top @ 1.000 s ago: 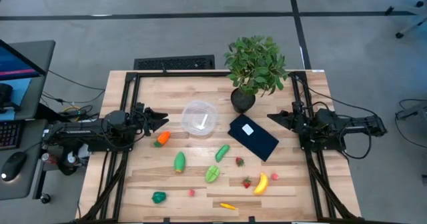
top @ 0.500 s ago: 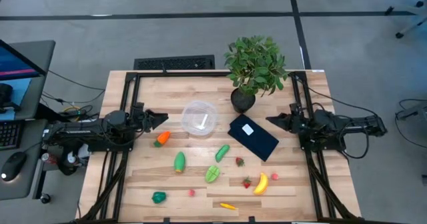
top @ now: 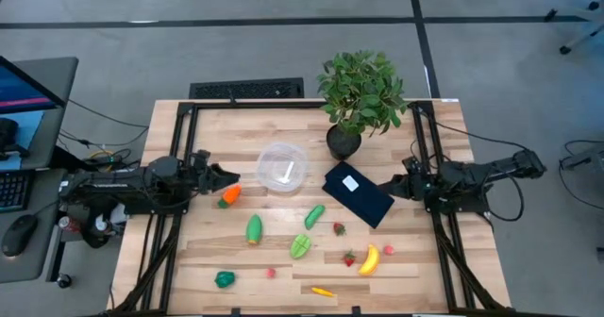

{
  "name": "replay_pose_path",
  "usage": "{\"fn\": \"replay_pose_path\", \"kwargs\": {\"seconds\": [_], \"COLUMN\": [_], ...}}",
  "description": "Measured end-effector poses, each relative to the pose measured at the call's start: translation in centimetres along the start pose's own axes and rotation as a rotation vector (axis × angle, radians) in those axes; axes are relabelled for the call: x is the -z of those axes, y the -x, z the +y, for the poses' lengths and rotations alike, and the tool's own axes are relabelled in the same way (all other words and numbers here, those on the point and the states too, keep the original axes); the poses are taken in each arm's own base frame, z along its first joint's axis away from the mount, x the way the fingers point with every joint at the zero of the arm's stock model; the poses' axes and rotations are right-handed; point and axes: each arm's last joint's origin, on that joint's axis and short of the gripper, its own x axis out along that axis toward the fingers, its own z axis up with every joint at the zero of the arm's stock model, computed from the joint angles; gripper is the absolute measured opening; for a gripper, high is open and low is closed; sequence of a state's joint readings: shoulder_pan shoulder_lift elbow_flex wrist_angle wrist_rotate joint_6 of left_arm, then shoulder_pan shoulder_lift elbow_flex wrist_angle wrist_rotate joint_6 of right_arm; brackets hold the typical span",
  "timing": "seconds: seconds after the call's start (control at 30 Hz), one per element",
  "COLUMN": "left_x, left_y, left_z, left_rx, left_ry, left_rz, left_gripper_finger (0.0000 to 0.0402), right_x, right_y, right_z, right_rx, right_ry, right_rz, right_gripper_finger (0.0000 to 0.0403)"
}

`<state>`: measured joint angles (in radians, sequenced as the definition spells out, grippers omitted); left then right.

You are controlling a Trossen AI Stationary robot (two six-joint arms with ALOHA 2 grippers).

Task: Pick and placing Produce into tupperware
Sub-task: Put the orange carrot into the transparent bin

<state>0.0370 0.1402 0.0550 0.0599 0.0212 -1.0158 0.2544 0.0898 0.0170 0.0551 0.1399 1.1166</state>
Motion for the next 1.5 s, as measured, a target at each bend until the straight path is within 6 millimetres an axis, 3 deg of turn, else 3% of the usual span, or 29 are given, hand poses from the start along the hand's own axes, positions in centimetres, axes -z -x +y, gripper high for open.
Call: {"fn": "replay_pose_path", "kwargs": {"seconds": [0.1, 0.23, 0.43, 0.73, 1.07, 1.5], "left_x": [-0.6, -0.5, -0.1, -0.2, 1.7, 3.1], "left_y": [-0.1, -0.8, -1.1, -1.8, -4.6, -5.6], "left_z": [-1.7, -2.4, -2.2, -2.0, 0.0, 1.9], "left_rx": [0.021, -0.107, -0.456, -0.751, -0.858, -0.975], "left_ry": [-0.062, -0.156, -0.255, -0.384, -0.365, -0.364], "left_rz": [0.006, 0.124, 0.342, 0.474, 0.663, 0.781], "left_gripper_finger": [0.0281, 0.0281, 0.0281, 0.0281, 0.0281, 0.0281], "right_x": [0.0, 0.0, 0.1, 0.0, 0.0, -0.1], "right_y": [-0.1, -0.2, -0.3, -0.3, -0.3, -0.2], "right_z": [0.1, 0.0, -0.1, -0.1, -0.1, -0.1], "right_rx": [0.005, 0.018, 0.027, 0.039, 0.040, 0.050], "right_ry": [0.023, 0.026, 0.028, 0.029, 0.031, 0.045], "right_rz": [-0.021, -0.026, -0.023, -0.046, -0.047, -0.065], "right_gripper_finger": [0.0294, 0.0290, 0.0290, 0.0290, 0.0291, 0.0291]}}
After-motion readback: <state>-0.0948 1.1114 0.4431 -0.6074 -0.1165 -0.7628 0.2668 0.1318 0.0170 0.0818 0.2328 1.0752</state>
